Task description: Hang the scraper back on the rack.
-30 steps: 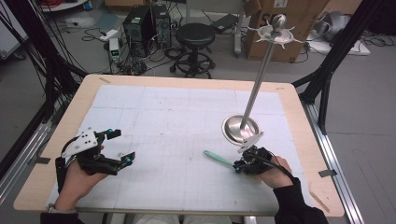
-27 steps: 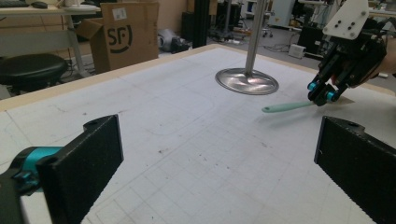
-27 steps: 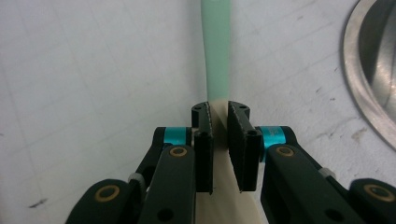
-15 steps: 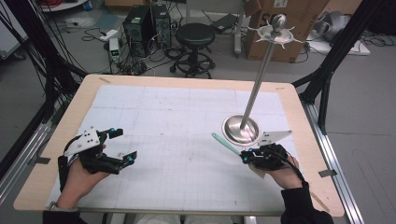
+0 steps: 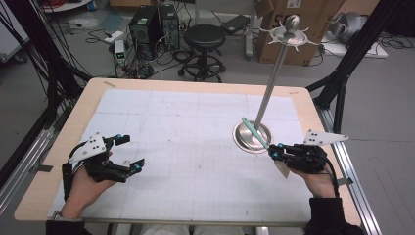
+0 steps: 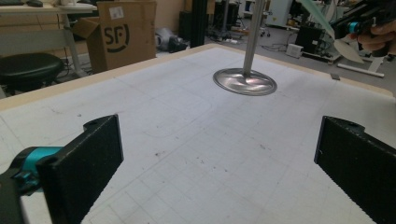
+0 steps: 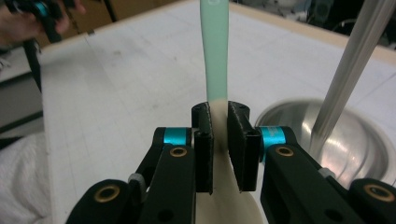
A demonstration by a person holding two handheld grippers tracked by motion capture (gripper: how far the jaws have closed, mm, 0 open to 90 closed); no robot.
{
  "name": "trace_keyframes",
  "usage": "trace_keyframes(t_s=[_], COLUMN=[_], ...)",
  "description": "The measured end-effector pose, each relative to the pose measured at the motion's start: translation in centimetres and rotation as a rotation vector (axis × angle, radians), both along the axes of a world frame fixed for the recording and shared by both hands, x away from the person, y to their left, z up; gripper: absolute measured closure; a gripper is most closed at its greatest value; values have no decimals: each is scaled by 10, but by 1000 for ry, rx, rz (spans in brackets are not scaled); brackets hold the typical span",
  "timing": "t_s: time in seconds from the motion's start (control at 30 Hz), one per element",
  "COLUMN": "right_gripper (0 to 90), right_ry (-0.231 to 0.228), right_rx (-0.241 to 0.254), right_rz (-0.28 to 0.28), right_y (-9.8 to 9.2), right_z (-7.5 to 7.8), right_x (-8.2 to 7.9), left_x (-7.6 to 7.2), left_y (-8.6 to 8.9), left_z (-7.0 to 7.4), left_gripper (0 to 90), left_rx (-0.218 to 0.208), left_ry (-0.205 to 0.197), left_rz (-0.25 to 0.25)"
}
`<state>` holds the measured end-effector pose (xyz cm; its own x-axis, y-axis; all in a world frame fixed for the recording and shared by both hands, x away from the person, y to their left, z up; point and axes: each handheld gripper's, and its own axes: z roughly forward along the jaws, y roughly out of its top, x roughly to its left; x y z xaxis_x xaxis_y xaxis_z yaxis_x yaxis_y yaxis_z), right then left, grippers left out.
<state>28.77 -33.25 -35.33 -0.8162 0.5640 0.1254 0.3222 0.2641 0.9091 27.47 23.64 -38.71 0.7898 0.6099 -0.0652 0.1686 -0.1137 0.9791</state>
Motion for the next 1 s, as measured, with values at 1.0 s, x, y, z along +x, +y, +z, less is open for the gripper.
trace_keyframes(t_s=[1.0], right_gripper=[813], right_ry=[-189], right_rx=[207], right_rz=[-110], right_y=[-60], right_z=[77], right_x=[16], left_x=[0], left_y=[-2], left_z=[-2], left_gripper=[17], left_rx=[5], left_ry=[7], left_rz=[1])
